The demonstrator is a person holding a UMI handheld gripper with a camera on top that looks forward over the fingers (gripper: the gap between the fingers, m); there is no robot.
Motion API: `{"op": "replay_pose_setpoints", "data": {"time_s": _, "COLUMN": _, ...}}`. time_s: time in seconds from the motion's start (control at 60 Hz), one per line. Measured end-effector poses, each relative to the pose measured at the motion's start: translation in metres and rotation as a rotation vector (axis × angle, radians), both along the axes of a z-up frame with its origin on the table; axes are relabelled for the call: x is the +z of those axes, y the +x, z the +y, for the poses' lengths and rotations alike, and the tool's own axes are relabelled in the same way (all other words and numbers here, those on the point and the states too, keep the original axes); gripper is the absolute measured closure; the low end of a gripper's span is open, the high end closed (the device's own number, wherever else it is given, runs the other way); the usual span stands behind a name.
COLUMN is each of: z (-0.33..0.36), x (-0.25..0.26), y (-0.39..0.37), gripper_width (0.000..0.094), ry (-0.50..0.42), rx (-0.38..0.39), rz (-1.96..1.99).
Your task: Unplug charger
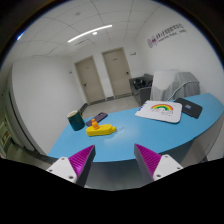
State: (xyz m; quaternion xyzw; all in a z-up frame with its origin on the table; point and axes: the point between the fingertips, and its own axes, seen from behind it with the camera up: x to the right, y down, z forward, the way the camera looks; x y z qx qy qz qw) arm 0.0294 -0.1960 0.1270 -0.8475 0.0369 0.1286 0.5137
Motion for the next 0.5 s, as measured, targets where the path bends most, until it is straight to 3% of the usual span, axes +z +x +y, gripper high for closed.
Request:
{"op": "replay_pose_setpoints", "data": {"time_s": 0.267, "z": 0.058, "x": -0.009, "y": -0.044, "gripper_width": 0.0133, "ry": 0.016, "rx": 0.065, "rz": -0.014}}
{"op": "replay_pose_setpoints", "data": {"time_s": 0.383, "z": 0.111, "x": -0.032, "y": -0.079, "gripper_width": 0.0134, "ry": -0.014, "rx": 0.078, "rz": -0.038}}
{"op": "replay_pose_setpoints", "data": {"time_s": 0.5, "z": 0.169, "x": -0.051, "y": -0.118, "gripper_width": 0.0143, "ry": 0.011, "rx": 0.12, "rz": -0.064}}
